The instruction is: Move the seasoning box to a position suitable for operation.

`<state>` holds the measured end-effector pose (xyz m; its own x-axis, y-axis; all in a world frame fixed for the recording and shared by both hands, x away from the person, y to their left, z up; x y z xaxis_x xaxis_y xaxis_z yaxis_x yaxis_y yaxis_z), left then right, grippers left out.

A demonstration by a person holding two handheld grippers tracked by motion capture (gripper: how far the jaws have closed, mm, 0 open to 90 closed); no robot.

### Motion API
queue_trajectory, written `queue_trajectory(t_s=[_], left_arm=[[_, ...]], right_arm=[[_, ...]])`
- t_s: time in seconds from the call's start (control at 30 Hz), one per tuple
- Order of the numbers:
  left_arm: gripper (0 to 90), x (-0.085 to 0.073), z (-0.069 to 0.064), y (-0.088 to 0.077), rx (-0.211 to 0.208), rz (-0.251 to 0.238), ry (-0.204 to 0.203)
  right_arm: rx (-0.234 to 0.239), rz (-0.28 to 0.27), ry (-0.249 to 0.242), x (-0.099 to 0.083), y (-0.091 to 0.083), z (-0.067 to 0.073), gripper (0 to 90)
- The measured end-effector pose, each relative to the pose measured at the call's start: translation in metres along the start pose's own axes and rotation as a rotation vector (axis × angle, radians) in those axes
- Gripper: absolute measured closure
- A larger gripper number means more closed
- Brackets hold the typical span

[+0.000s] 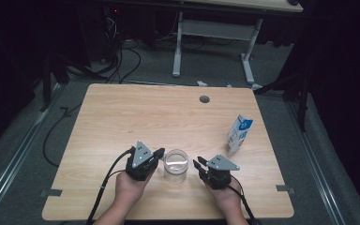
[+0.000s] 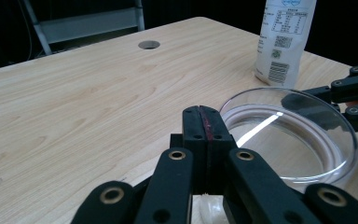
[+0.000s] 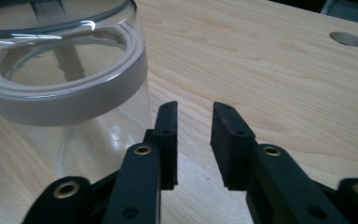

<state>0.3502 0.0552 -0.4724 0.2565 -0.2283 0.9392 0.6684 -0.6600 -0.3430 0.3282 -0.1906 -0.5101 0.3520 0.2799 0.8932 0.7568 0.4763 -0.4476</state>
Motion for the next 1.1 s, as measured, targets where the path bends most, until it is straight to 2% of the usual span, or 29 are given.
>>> queue_trajectory(t_s=[0.2,0.57,0.73,1.1], left_arm=[[90.0,-0.0007,0.0003,-0.0025,-0.001,-0.002,-0.003],[90.0,-0.0032,-0.0025,-0.0016,-0.010,-0.012,-0.001],[90.0,-0.0023,-0.0032,-0.0028,-0.001,-0.016,0.000],[90.0,-0.0029,0.0006,-0.0052,0.002,-0.014,0.000]], right_arm=[[0.006,-0.004,-0.004,0.0007,-0.0015,0.0024,80.5],[0.001,-0.010,-0.007,0.0008,-0.0041,0.0015,81.6],[0.002,-0.011,-0.008,0.0004,-0.0044,0.0014,81.9],[0.010,-0.011,-0.005,-0.0001,-0.0041,0.0016,81.8]])
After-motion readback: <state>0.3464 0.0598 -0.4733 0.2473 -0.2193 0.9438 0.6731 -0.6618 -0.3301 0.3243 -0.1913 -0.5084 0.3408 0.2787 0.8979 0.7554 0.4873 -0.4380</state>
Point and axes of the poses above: each handheld gripper's, and its own axes: y roughly forward along the jaws, x roughly out of its top, z roughly to its left, the point moved 2 cm from there along y, roughly forward along the jaws, and after that the axes turned 3 degrees about -z, right-handed, at the moved point
